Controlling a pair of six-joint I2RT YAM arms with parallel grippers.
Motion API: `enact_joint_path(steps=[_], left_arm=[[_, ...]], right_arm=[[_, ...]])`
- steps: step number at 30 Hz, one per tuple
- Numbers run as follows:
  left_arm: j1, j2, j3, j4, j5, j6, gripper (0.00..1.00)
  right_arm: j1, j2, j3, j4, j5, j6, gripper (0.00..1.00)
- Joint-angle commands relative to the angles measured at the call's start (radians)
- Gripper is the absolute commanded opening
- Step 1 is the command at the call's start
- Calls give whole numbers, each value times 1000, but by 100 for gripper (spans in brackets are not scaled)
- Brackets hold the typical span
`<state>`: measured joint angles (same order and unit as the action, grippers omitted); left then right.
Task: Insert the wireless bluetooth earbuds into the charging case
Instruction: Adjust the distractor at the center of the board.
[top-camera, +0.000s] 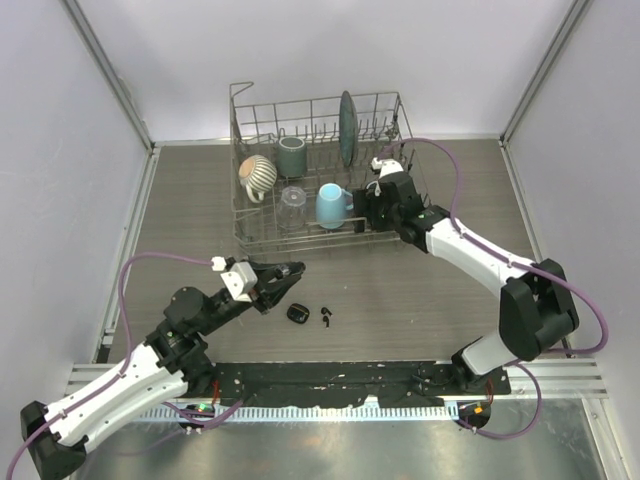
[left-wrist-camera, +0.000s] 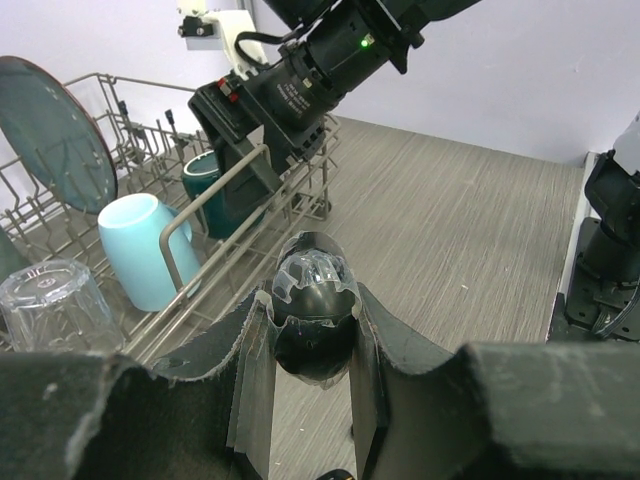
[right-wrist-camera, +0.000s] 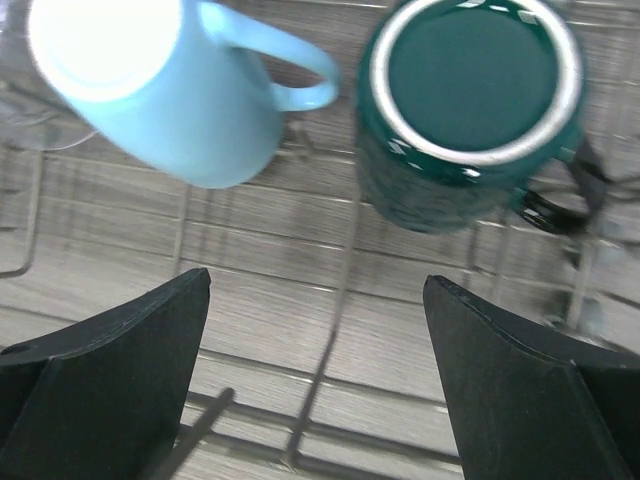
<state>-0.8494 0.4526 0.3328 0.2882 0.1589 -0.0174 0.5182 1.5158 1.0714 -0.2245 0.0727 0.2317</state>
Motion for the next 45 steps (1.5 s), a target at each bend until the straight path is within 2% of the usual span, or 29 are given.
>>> enact_joint_path(steps=[1,6,11,13,16,19,23,26,27,30,32,36,40,43,45], left_arm=[[3,23,26,58,42,11,0],[1,130,57,72,171,-3,0],[1,267,112,95,251,-98,0],[1,348,127,130,294,-134,0],[-2,429,187,88,321,-139,0],[-7,465,193,124,336,-150,0],[-8,475,186,157,355,-191,0],[-8,443,175,132,341,-202,0],[-10,427,172,109,331,-202,0],[-8,325,160,63,274,-185,0],[-10,223,144,46,214,-165,0],[-10,68,121,-7,124,-113,0],[-8,-14,135,-113,41,-61,0],[-10,-54,134,-155,5,-59,0],[-8,-78,123,-158,-48,-65,0]], right_arm=[[5,-140,41,-6,238,15,94],[-10,-322,-28,172,224,66,94],[-11,-480,-85,119,29,118,94],[-11,-564,-147,103,15,152,94],[-10,-653,-214,111,36,172,94],[-10,-660,-206,74,27,167,94],[-10,-658,-206,-44,-52,147,94],[-10,-671,-208,-143,-198,143,94],[-10,-687,-209,-159,-320,135,94],[-10,-717,-255,-170,-533,146,94],[-9,-712,-297,-168,-611,146,94],[-6,-632,-390,-116,-544,179,94],[22,-522,-462,148,-485,314,94],[112,-459,-455,218,-346,328,94],[198,-425,-444,266,-197,340,94]])
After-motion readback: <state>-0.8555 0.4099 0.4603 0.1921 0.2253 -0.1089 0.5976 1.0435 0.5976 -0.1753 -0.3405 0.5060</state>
